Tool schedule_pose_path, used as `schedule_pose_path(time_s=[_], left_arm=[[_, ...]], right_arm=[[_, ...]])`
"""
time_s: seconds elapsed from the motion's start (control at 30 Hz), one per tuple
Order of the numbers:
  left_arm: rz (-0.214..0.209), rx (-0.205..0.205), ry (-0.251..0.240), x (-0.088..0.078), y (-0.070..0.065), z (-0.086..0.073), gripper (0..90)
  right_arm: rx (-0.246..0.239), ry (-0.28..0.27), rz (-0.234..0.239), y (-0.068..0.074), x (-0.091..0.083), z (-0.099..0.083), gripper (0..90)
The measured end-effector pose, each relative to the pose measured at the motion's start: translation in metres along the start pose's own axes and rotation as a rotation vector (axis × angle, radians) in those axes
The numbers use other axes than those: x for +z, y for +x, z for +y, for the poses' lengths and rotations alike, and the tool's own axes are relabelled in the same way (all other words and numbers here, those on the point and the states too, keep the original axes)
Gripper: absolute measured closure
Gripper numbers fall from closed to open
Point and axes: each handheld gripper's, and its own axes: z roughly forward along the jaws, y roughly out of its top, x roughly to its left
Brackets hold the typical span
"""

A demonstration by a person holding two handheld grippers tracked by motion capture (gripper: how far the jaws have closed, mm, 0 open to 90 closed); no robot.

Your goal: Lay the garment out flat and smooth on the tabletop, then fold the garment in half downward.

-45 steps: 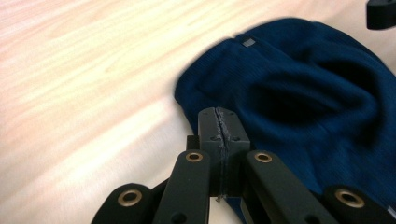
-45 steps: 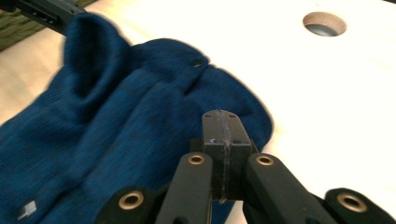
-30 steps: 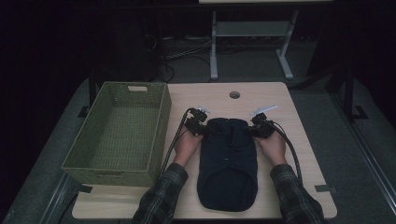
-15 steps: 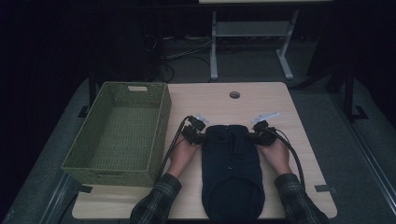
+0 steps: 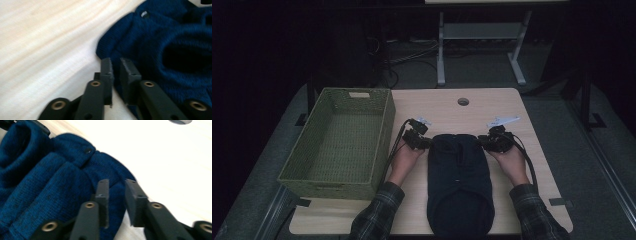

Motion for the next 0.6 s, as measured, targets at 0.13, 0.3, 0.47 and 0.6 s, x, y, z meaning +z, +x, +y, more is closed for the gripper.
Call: schedule_pose_path(time_s=[0.13,0.3,0.47,0.6], left_arm=[[0.015,-0.006,-0.023,-0.001,0.008,0.008,65.4],[0.021,0.003,-0.014,0.007,0.015,0.014,51.6],[0.016,0.018,-0.014,0.017,0.014,0.015,44.3],[0.017,0.026,-0.007,0.023,0.015,0.016,42.0]], right_arm=[[-0.004,-0.030,-0.016,-0.008,-0.005,0.006,63.2],[0.013,-0.036,-0.008,-0.019,-0.004,0.011,54.3],[0.024,-0.056,-0.006,-0.025,0.005,0.011,49.3],[0.031,-0.041,0.008,-0.026,0.018,0.007,47.6]])
